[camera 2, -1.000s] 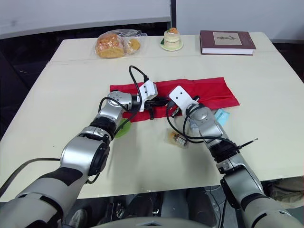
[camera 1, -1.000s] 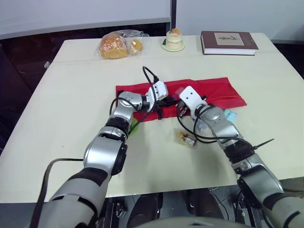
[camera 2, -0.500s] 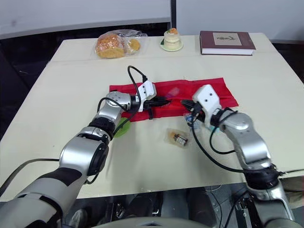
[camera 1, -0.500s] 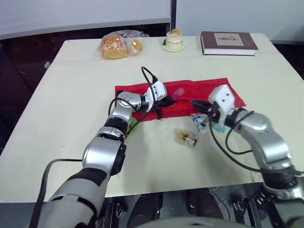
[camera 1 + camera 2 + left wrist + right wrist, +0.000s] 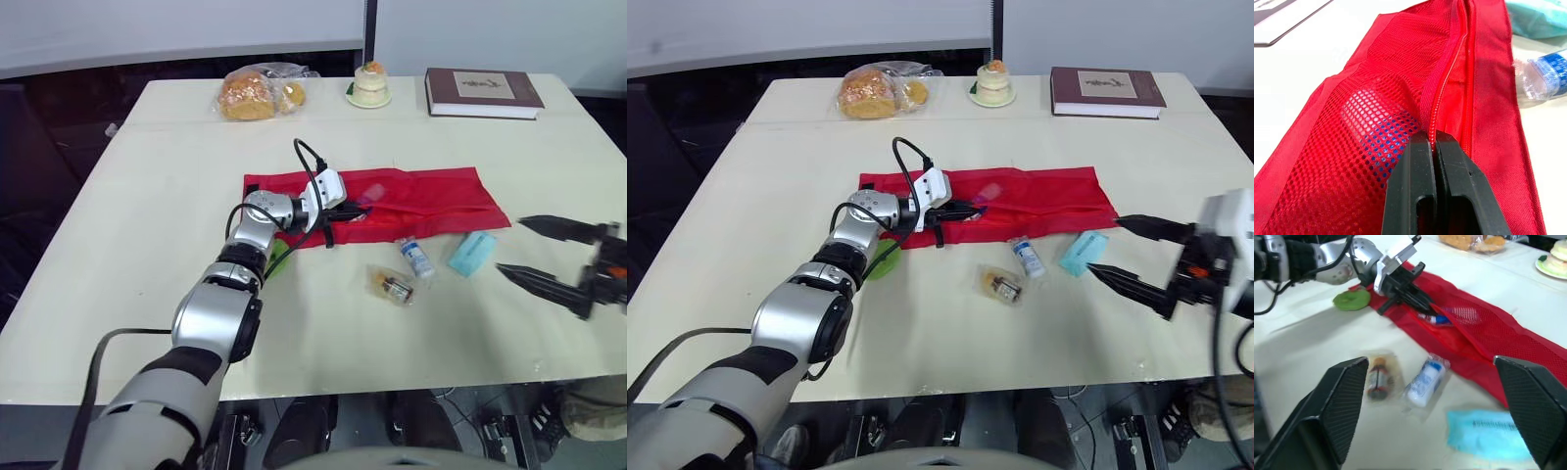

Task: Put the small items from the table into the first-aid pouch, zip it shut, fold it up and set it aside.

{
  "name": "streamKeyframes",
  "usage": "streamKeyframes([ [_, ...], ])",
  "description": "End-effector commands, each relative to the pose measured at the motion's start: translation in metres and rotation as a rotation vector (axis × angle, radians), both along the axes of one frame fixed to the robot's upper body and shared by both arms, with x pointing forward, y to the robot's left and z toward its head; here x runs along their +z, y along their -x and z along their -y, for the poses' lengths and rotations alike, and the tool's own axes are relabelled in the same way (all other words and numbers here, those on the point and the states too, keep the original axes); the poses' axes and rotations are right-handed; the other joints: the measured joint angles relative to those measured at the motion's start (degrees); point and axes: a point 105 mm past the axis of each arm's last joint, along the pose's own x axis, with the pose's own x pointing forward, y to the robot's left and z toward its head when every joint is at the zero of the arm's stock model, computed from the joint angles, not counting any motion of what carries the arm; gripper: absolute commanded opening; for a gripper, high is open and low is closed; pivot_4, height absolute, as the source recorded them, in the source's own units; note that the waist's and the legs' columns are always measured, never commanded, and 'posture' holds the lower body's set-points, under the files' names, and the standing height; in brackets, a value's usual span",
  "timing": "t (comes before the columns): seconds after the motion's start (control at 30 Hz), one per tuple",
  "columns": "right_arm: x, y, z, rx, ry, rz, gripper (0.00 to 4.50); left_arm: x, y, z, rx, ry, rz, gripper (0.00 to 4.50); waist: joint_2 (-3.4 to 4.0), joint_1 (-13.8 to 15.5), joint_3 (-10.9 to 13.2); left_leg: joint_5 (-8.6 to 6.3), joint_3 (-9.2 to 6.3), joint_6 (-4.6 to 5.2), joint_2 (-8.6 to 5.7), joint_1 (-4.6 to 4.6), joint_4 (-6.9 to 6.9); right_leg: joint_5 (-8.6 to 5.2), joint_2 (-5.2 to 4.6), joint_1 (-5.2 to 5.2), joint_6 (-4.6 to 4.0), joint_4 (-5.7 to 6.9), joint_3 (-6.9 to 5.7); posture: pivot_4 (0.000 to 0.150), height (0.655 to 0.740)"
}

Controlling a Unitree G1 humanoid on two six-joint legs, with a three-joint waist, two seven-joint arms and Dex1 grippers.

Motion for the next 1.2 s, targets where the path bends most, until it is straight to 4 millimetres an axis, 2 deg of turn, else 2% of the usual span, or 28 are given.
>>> streamKeyframes([
  [0.03, 0.026, 0.014, 0.013, -0.016, -0.008, 0.045, 4.49, 0.006, -0.001, -0.001, -0.002, 0.002, 0.030, 0.00, -0.01, 0.20, 0.00, -0.04, -0.03, 0.06, 0.01, 0.05, 0.02, 0.00, 0.00, 0.10, 0.00, -0.03, -0.03, 0.150, 0.7289],
  [0.13, 0.034, 0.023, 0.021, -0.029, 0.003, 0.032, 4.49, 0.007, -0.001, -0.001, -0.004, -0.001, 0.031, 0.00, -0.01, 0.56, 0.01, -0.12, -0.05, 0.20, 0.06, 0.26, 0.06, 0.04, 0.04, 0.50, 0.06, -0.26, -0.08, 0.150, 0.7289],
  [0.33, 0.023, 0.028, 0.022, -0.029, 0.046, -0.010, 4.49, 0.008, -0.001, 0.003, -0.013, -0.002, 0.033, 0.00, -0.02, 1.11, 0.01, -0.17, 0.02, 0.26, 0.08, 0.30, 0.12, 0.07, 0.04, 0.58, 0.11, -0.30, -0.02, 0.150, 0.7289],
  [0.47, 0.007, 0.020, 0.022, -0.062, 0.074, -0.020, 4.49, 0.009, -0.001, 0.004, -0.016, -0.001, 0.032, 0.00, -0.03, 1.13, 0.01, -0.16, 0.04, 0.24, 0.08, 0.30, 0.16, 0.07, 0.04, 0.59, 0.13, -0.30, 0.00, 0.150, 0.7289],
  [0.57, -0.019, 0.009, 0.021, -0.129, 0.117, -0.054, 4.49, 0.009, -0.001, 0.005, -0.017, -0.001, 0.033, 0.00, -0.03, 1.14, 0.01, -0.09, 0.03, 0.11, 0.07, 0.28, 0.17, 0.07, 0.03, 0.59, 0.13, -0.30, -0.01, 0.150, 0.7289],
  [0.67, -0.044, -0.001, 0.001, -0.118, 0.103, -0.068, 4.49, 0.010, -0.002, 0.007, -0.018, -0.001, 0.036, 0.00, -0.03, 1.09, 0.01, -0.07, 0.05, 0.09, 0.08, 0.29, 0.18, 0.08, 0.03, 0.58, 0.13, -0.29, 0.01, 0.150, 0.7289],
  [0.87, -0.083, -0.027, -0.023, -0.155, 0.103, -0.071, 4.49, 0.011, -0.002, 0.011, -0.025, -0.003, 0.043, 0.00, -0.05, 1.13, 0.01, -0.06, 0.02, 0.07, 0.03, 0.28, 0.20, 0.08, 0.02, 0.58, 0.13, -0.30, -0.01, 0.150, 0.7289],
  [0.97, -0.093, -0.034, -0.034, -0.159, 0.096, -0.094, 4.49, 0.011, -0.002, 0.011, -0.025, -0.002, 0.045, 0.00, -0.05, 1.12, 0.01, -0.06, 0.01, 0.07, 0.01, 0.27, 0.22, 0.08, 0.02, 0.57, 0.13, -0.30, -0.01, 0.150, 0.7289],
  [1.1, -0.106, -0.050, -0.062, -0.197, 0.027, -0.133, 4.49, 0.013, -0.002, 0.012, -0.024, 0.001, 0.053, 0.00, -0.05, 1.02, 0.00, -0.06, 0.00, 0.07, 0.03, 0.28, 0.22, 0.08, 0.03, 0.57, 0.13, -0.30, -0.01, 0.150, 0.7289],
  [1.2, -0.115, -0.058, -0.071, -0.242, 0.011, -0.156, 4.49, 0.013, -0.002, 0.012, -0.024, 0.004, 0.054, 0.00, -0.04, 1.14, 0.00, -0.06, -0.01, 0.06, 0.02, 0.27, 0.22, 0.08, 0.03, 0.56, 0.13, -0.29, -0.01, 0.150, 0.7289],
])
